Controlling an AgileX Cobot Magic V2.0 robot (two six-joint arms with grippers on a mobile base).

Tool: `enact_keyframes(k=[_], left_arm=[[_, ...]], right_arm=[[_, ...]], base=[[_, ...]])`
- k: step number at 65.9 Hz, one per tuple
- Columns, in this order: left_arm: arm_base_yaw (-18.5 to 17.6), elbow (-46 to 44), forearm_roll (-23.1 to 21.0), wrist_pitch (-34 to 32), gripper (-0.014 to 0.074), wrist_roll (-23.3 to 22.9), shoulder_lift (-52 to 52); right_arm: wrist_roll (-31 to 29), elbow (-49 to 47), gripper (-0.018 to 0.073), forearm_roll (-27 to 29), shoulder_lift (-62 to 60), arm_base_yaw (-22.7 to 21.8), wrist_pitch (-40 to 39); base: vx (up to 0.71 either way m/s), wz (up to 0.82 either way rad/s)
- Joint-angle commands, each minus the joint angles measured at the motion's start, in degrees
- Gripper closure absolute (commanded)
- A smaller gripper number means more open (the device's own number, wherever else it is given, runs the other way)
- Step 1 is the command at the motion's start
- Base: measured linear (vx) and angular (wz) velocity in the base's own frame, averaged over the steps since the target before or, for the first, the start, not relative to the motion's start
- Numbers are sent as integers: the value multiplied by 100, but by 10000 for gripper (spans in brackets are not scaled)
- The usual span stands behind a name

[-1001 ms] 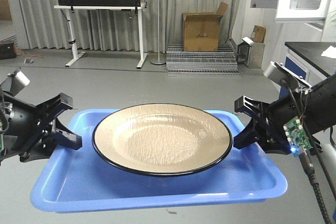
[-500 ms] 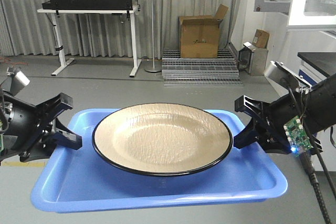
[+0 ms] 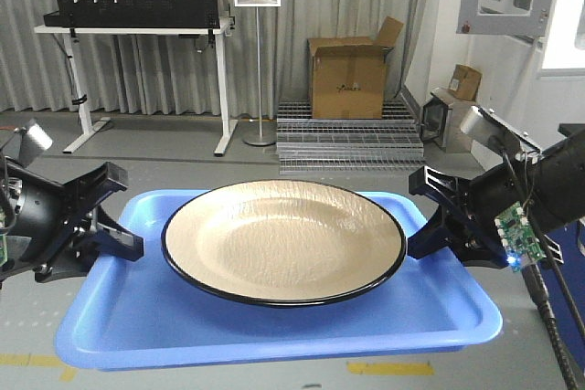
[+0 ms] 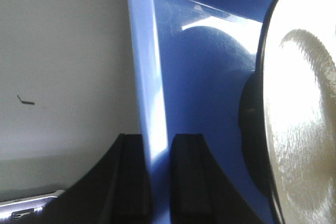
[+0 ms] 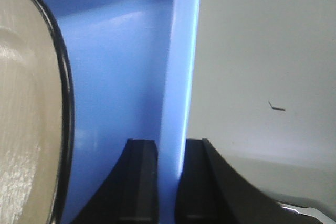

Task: Place disk in tray to left cabinet
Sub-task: 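Carry the tray with both grippers while the base turns away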

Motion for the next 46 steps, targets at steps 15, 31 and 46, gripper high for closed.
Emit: enact_keyframes(k=[15, 31, 46], left_arm=[[-127, -221, -1025, -94, 596, -62, -229], [-127, -221, -1031, -96, 596, -62, -229], [-127, -221, -1031, -97, 596, -62, -229]], right_arm=[[-58, -223, 564, 982, -271, 138, -195], [-58, -223, 564, 990, -271, 138, -199], [-58, -223, 564, 987, -271, 138, -208]], base=[[65, -3], [65, -2], [64, -2]])
